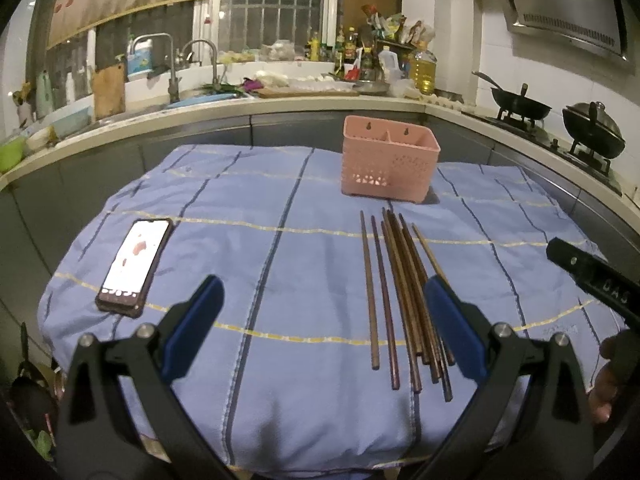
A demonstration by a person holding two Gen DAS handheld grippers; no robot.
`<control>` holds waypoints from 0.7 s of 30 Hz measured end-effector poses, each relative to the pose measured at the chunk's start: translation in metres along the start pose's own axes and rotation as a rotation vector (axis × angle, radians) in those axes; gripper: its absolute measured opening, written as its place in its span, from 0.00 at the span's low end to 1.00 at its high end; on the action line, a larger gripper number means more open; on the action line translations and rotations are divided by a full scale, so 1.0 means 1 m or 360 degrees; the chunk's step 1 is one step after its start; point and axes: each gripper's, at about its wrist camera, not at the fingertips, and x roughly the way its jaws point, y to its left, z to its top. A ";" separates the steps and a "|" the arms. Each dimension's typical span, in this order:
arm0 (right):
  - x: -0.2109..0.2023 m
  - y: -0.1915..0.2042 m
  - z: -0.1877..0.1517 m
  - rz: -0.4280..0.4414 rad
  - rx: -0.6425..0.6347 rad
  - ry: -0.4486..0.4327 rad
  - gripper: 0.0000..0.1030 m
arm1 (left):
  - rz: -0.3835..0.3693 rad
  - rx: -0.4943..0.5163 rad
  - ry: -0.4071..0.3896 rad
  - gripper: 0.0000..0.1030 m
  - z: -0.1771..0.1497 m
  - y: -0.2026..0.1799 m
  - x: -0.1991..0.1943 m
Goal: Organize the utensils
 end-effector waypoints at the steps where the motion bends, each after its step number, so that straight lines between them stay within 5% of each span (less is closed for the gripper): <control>1: 0.000 0.000 0.000 -0.0003 -0.0002 0.0001 0.89 | -0.0001 0.0005 -0.0001 0.94 0.001 -0.001 0.000; 21: 0.002 -0.001 -0.003 -0.0022 0.0010 0.0024 0.89 | -0.0001 0.0028 -0.0013 0.94 0.003 -0.005 -0.004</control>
